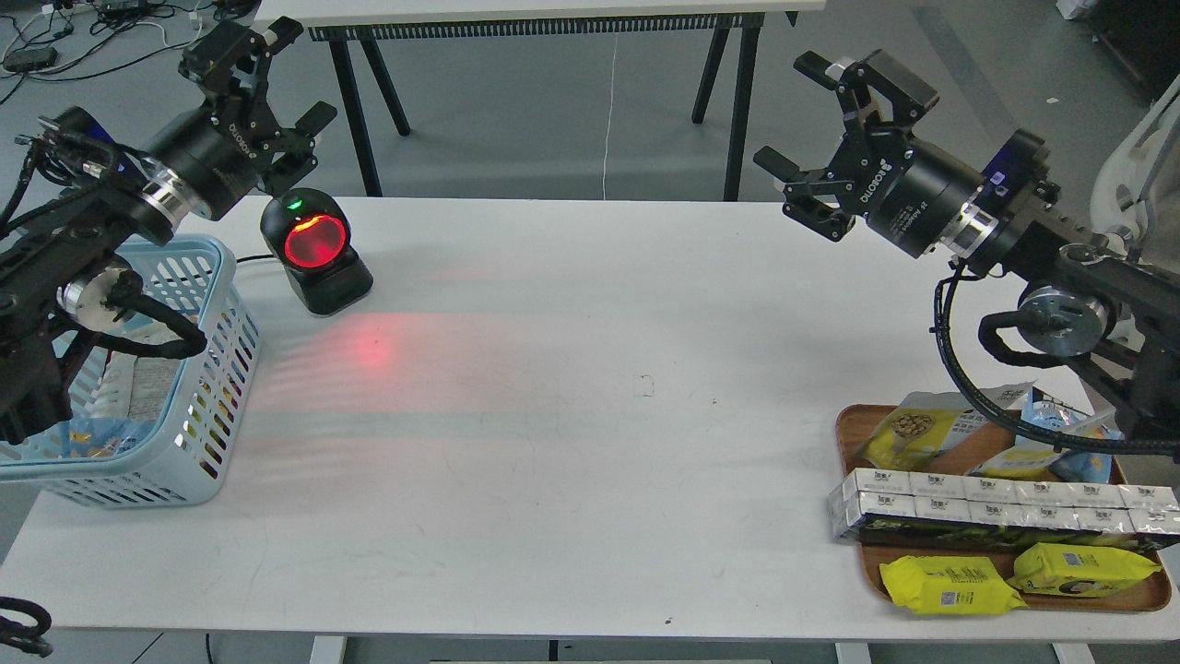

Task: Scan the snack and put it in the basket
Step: 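Swing the right gripper out and toward the snack tray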

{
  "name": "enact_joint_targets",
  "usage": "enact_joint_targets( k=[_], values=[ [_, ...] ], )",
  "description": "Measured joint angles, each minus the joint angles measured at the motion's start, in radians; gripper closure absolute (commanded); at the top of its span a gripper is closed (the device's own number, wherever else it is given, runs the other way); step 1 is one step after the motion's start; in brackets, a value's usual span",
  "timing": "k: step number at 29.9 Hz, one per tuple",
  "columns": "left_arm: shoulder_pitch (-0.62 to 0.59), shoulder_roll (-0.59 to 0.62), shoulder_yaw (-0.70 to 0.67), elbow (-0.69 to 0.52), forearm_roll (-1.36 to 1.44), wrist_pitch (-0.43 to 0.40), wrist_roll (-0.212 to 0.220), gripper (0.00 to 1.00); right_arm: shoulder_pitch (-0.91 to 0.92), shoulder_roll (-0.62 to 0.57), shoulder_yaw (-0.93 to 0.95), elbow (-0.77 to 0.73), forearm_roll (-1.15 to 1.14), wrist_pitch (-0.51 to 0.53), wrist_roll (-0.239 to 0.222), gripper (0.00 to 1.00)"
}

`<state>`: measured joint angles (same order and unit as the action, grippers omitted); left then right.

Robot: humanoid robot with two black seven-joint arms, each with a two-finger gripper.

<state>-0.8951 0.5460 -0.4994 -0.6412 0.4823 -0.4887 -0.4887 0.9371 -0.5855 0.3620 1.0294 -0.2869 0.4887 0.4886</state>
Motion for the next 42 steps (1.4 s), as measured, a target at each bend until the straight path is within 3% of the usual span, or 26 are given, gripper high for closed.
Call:
enact_joint_targets(
  k=[13, 25, 33, 42],
  values=[
    [-0.007, 0.001, 0.000, 0.013, 0.000, 0.000, 0.000, 0.00, 0.050, -0.025, -0.034, 0.007, -0.050, 0.000, 0.000, 0.00],
    [-0.015, -0.012, -0.003, 0.008, 0.000, 0.000, 0.000, 0.00, 0.583, -0.099, -0.624, 0.025, -0.257, 0.000, 0.000, 0.00],
    [-0.025, -0.049, -0.004, 0.012, 0.001, 0.000, 0.000, 0.00, 0.966, -0.114, -0.938, 0.224, -0.646, 0.000, 0.000, 0.00],
    [-0.004, -0.040, -0.001, 0.013, 0.000, 0.000, 0.000, 0.00, 1.115, -0.256, -1.023, 0.536, -1.224, 0.000, 0.001, 0.00]
  ],
)
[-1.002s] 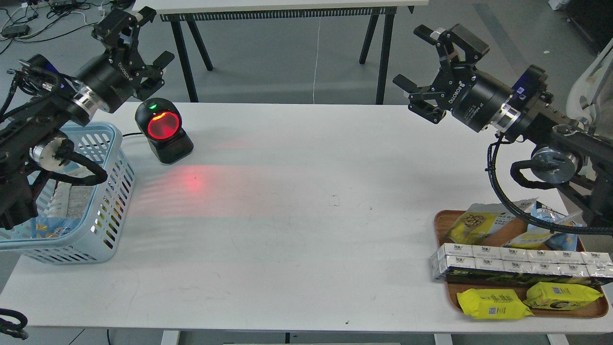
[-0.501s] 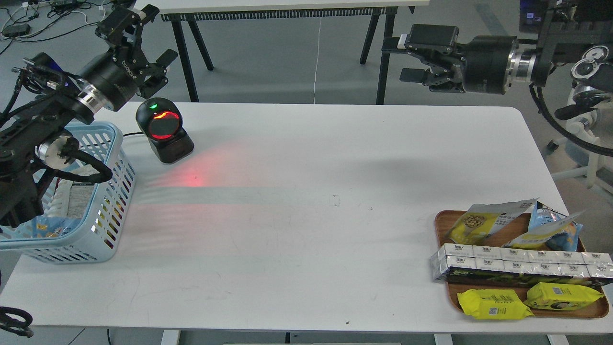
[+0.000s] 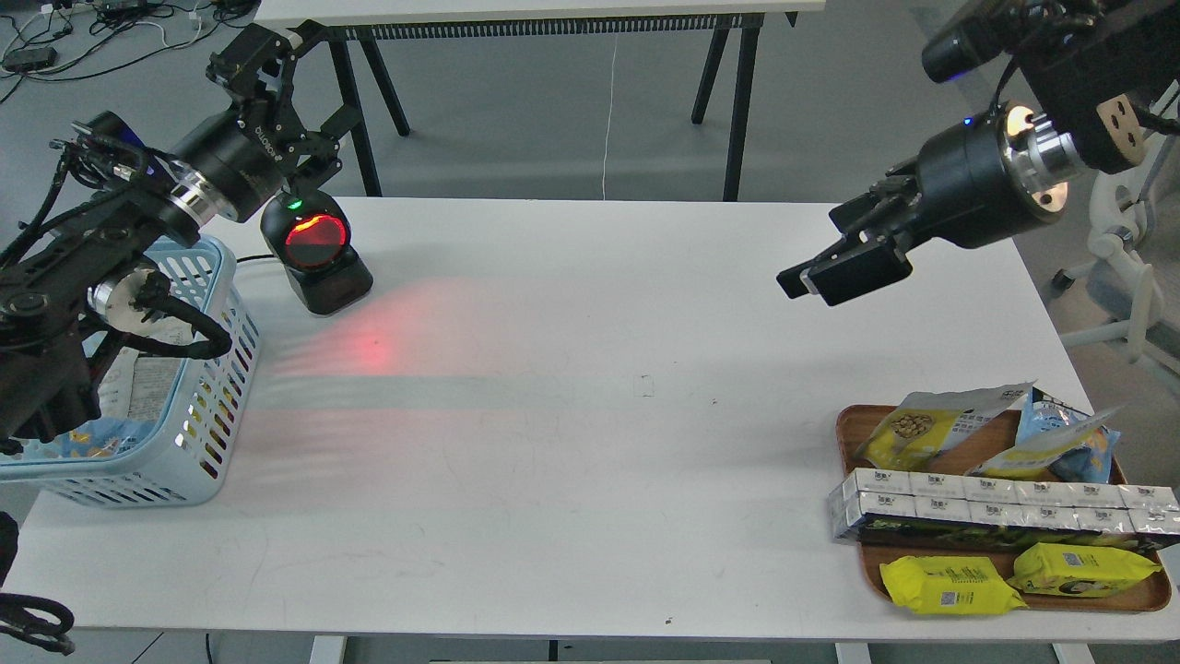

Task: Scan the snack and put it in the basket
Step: 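Lower the right gripper onto the yellow snack packet on the tray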

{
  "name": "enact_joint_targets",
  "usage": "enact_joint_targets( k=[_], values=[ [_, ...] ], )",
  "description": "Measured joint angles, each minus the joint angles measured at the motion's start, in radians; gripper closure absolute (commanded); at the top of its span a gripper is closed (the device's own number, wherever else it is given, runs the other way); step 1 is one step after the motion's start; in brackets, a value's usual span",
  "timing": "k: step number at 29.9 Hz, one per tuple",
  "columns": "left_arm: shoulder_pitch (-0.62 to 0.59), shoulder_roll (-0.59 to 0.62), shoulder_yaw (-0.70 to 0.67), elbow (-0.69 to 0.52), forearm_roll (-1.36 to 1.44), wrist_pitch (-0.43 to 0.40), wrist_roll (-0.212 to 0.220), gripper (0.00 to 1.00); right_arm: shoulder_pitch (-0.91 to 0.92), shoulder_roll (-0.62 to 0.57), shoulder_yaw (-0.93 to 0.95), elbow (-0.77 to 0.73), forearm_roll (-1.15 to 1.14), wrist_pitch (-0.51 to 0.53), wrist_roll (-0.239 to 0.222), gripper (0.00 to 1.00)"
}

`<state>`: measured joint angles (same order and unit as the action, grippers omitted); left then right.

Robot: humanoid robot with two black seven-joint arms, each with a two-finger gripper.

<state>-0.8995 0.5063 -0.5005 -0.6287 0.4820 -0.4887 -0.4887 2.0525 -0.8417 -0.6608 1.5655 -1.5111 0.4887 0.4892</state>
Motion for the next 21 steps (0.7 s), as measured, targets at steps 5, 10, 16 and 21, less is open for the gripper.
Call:
enact_joint_targets(
  k=[5, 10, 16, 21],
  values=[
    [0.000, -0.004, 0.000, 0.000, 0.000, 0.000, 0.000, 0.00, -0.003, -0.103, -0.003, 0.089, -0.253, 0.000, 0.000, 0.00],
    [-0.005, -0.014, -0.001, 0.000, 0.001, 0.000, 0.000, 0.00, -0.020, -0.167, -0.051, 0.122, -0.403, 0.000, -0.001, 0.00],
    [-0.005, -0.020, -0.001, 0.001, 0.003, 0.000, 0.000, 0.00, -0.069, -0.190, -0.105, 0.124, -0.492, 0.000, -0.001, 0.00],
    [-0.001, -0.021, -0.001, 0.002, 0.003, 0.000, 0.000, 0.00, -0.134, -0.207, -0.101, 0.113, -0.554, 0.000, -0.001, 0.02]
  ],
)
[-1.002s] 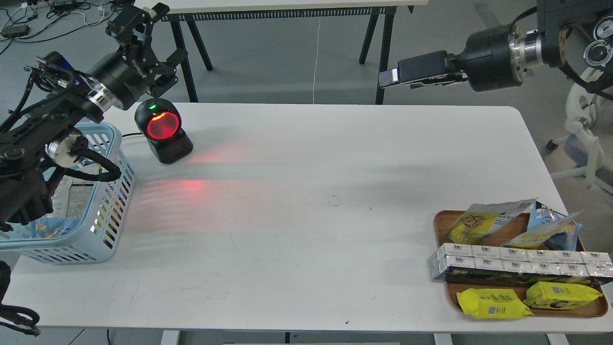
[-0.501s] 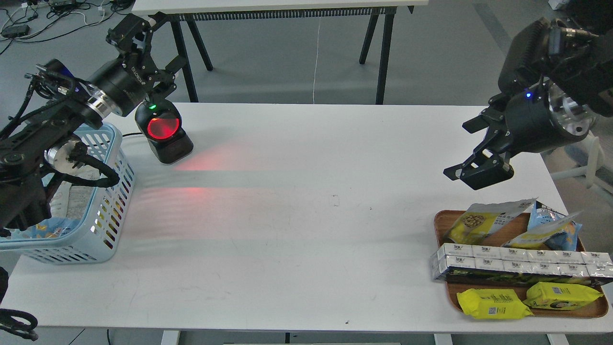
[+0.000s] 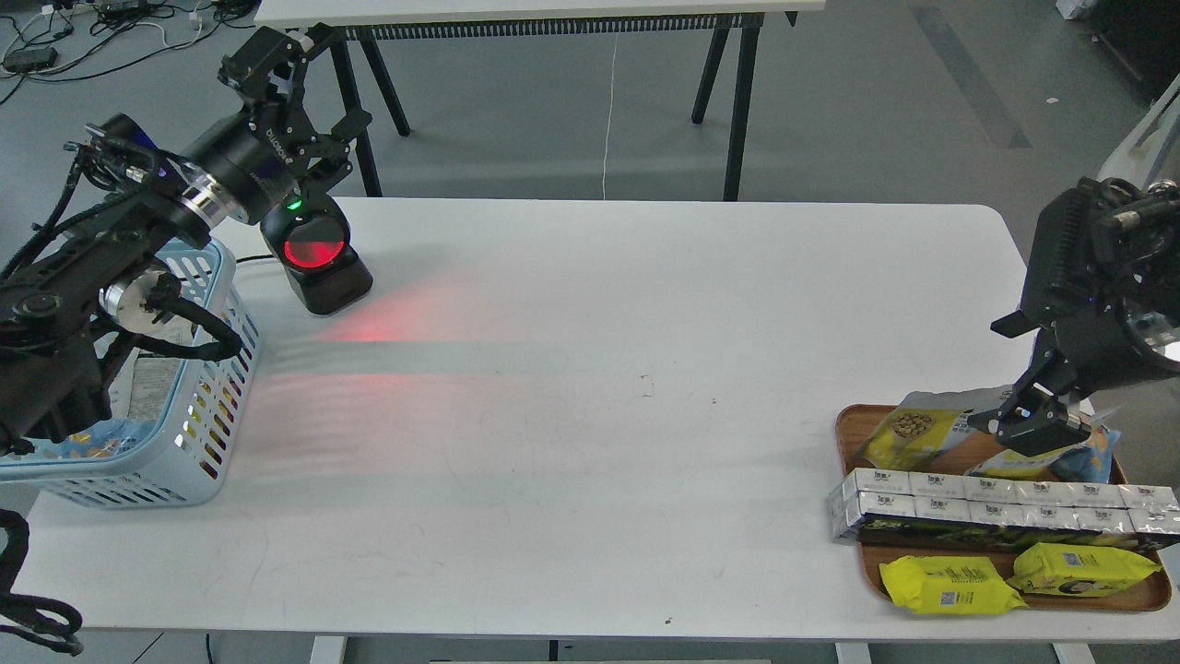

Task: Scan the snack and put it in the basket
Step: 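Lower the right gripper onto the yellow snack packet on the tray, then grasp the yellow snack packet and lift it off the tray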

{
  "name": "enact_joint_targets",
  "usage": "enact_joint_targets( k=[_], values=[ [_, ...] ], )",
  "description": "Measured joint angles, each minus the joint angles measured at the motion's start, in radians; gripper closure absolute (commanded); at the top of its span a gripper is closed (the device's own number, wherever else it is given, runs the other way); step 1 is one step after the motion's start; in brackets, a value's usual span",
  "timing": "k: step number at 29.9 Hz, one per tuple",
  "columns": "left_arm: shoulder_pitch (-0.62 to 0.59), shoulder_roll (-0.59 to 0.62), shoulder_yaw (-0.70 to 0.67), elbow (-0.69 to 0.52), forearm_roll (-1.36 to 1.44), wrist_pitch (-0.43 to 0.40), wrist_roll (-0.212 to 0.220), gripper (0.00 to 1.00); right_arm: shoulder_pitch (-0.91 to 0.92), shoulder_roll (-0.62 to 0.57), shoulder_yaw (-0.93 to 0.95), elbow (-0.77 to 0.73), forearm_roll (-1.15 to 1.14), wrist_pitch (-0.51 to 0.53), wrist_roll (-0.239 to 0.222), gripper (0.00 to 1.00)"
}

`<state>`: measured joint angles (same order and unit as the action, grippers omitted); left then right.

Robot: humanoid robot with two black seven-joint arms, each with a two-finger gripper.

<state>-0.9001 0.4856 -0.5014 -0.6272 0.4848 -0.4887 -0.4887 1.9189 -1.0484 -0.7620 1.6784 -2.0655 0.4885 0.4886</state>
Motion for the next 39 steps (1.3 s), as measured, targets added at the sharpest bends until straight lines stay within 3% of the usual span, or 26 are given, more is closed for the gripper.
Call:
enact_joint_targets(
  k=[12, 19, 24, 32, 35, 39],
  values=[
    [0.002, -0.019, 0.001, 0.001, 0.000, 0.000, 0.000, 0.00, -0.168, 0.006, 0.138, -0.062, -0.023, 0.000, 0.000, 0.08],
    [0.002, -0.018, 0.001, 0.001, 0.000, 0.000, 0.000, 0.00, -0.295, 0.049, 0.232, -0.130, -0.025, 0.000, 0.000, 0.19],
    [0.002, -0.018, 0.001, 0.001, 0.000, 0.000, 0.000, 0.00, -0.319, 0.076, 0.251, -0.144, -0.025, 0.000, 0.000, 0.55],
    [0.005, -0.018, 0.002, 0.001, 0.000, 0.000, 0.000, 0.00, -0.337, 0.093, 0.251, -0.151, -0.025, 0.000, 0.000, 0.77],
    [0.006, -0.019, 0.003, 0.002, 0.000, 0.000, 0.000, 0.00, -0.345, 0.093, 0.253, -0.152, -0.025, 0.000, 0.000, 0.90],
    [0.006, -0.019, 0.003, 0.003, 0.000, 0.000, 0.000, 0.00, -0.357, 0.093, 0.268, -0.157, -0.025, 0.000, 0.000, 0.98]
  ],
)
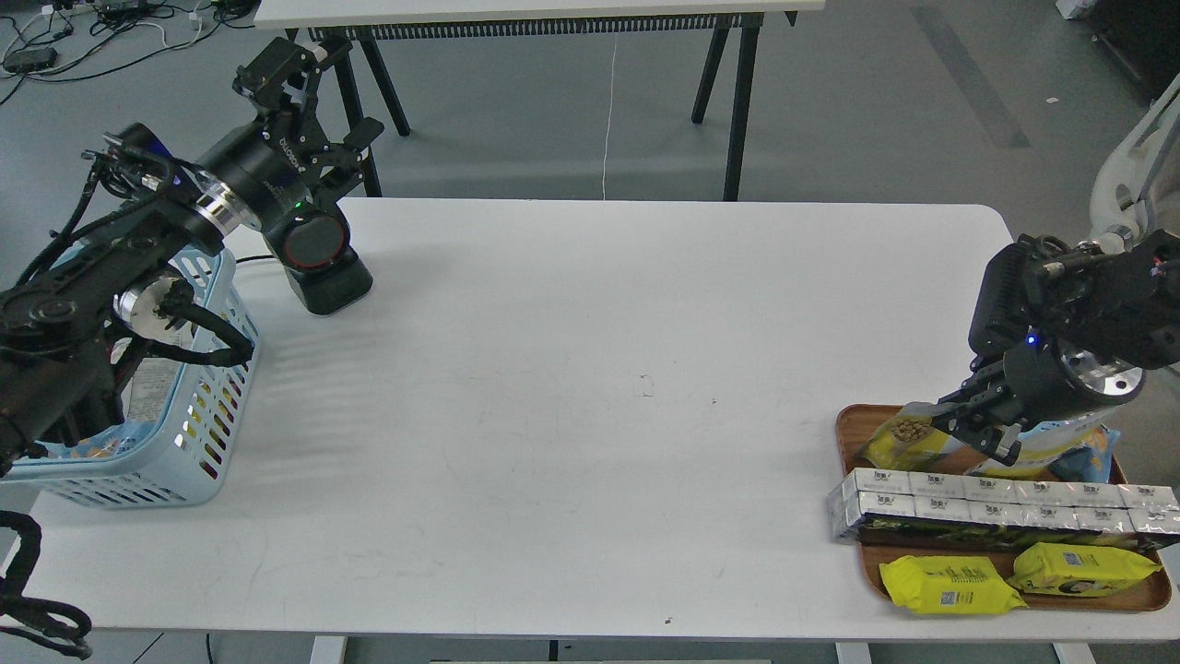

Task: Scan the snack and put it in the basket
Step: 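Grasp the yellow snack packet and lift it off the tray, then carry the yellow packet toward the scanner and lower it onto the table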

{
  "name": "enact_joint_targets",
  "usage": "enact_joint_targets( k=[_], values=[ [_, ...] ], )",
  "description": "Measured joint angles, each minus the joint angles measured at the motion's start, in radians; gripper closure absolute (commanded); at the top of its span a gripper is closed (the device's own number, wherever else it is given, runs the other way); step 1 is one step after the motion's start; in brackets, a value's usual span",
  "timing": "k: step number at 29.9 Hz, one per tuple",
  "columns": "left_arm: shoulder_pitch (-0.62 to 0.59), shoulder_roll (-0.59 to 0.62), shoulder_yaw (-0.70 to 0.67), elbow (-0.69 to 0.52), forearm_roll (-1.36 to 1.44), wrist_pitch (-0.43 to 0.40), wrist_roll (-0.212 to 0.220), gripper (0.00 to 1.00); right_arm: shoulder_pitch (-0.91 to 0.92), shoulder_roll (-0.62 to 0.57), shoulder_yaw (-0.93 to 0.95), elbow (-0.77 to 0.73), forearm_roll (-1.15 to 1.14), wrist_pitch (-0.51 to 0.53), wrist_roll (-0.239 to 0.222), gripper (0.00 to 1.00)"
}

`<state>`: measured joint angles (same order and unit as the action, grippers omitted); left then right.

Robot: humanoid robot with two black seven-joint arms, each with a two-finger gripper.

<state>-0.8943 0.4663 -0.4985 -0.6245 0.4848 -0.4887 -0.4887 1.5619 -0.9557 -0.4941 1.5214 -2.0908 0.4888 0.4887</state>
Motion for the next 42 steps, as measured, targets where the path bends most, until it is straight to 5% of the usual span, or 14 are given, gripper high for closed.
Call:
enact_joint_targets(
  k=[22, 34, 42],
  values=[
    [0.005, -0.002, -0.002, 0.012, -0.003, 0.000, 0.000, 0.00, 0.013, 0.014, 0.205, 0.006, 0.004, 0.000, 0.000, 1.00],
    [0.004, 0.002, 0.000, 0.024, -0.003, 0.000, 0.000, 0.00, 0.086, 0.337, 0.308, -0.010, 0.009, 0.000, 0.000, 1.00],
    [0.004, -0.002, -0.001, 0.026, -0.003, 0.000, 0.000, 0.00, 0.029, 0.586, 0.311, -0.169, 0.003, 0.000, 0.000, 1.00]
  ],
)
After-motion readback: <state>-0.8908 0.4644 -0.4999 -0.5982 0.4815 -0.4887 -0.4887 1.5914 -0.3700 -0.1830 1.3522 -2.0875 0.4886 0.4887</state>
